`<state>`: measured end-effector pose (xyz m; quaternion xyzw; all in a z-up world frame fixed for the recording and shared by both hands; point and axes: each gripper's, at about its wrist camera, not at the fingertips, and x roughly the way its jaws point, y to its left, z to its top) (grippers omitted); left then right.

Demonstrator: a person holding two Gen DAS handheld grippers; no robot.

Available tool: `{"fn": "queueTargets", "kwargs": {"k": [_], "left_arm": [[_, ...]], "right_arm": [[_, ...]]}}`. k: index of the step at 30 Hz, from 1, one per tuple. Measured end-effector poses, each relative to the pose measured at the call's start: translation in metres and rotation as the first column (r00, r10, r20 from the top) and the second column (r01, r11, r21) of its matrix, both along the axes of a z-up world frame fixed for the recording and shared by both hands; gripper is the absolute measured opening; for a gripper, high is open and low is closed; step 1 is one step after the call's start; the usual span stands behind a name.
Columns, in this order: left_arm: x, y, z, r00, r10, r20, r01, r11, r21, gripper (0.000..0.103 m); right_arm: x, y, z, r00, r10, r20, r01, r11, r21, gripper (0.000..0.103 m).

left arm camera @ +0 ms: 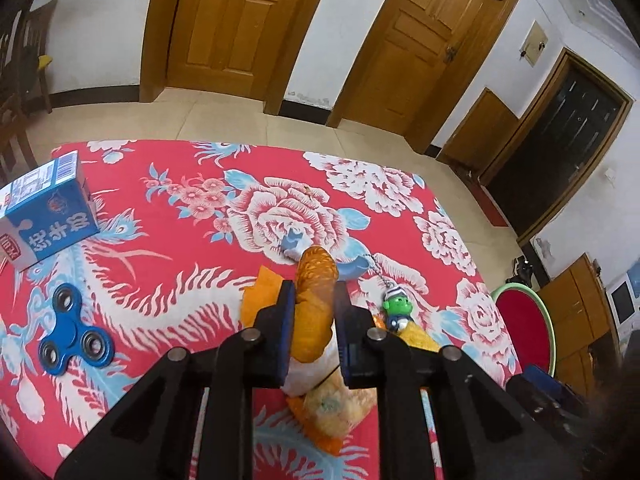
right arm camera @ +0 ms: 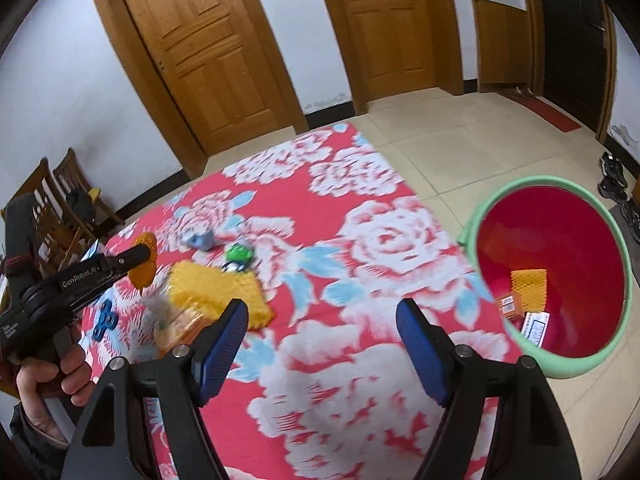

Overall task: Collect trash
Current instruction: 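Grasp the yellow foam net with the right gripper while the left holds the orange net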

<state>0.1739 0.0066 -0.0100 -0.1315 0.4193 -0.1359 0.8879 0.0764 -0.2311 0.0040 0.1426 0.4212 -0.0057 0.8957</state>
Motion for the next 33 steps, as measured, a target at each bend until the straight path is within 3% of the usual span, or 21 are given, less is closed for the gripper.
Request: {"fn": "queueTargets", "kwargs": {"k": [18,23,25,28,33], "left_arm": [[-0.007,0.012,-0.008,1.000,-0.005,-0.001,0.005,0.999,-0.053,0.018],[-0.008,0.012,-0.006,1.000,-0.004,0.012,0.004,0.999,-0.052,0.018],[-0.008,0.012,-0.006,1.000,0.000,0.013,0.001,0.999,-0.051,0.018],[-0.007,0.012,-0.007,1.000,-0.001,0.011,0.002,0.999,-0.051,0.018],[-0.008,0.011,-0.008,1.000,-0.006,0.010,0.007,0.999,-0.049,0.018]], "right_arm": [[0.031,0.063,-0.019,0.988,0.147,-0.038,-0.151,0.981,-0.125,0.075],[0.046,0.071,-0.027,0.981,0.186,-0.061,-0.193,0.972,-0.136,0.055],[0.049,0.074,-0.031,0.978,0.198,-0.072,-0.207,0.968,-0.142,0.031],[0.050,0.076,-0.033,0.975,0.213,-0.065,-0.220,0.967,-0.130,0.019],[0.047,0.072,-0.032,0.977,0.209,-0.052,-0.213,0.972,-0.101,0.013]]}}
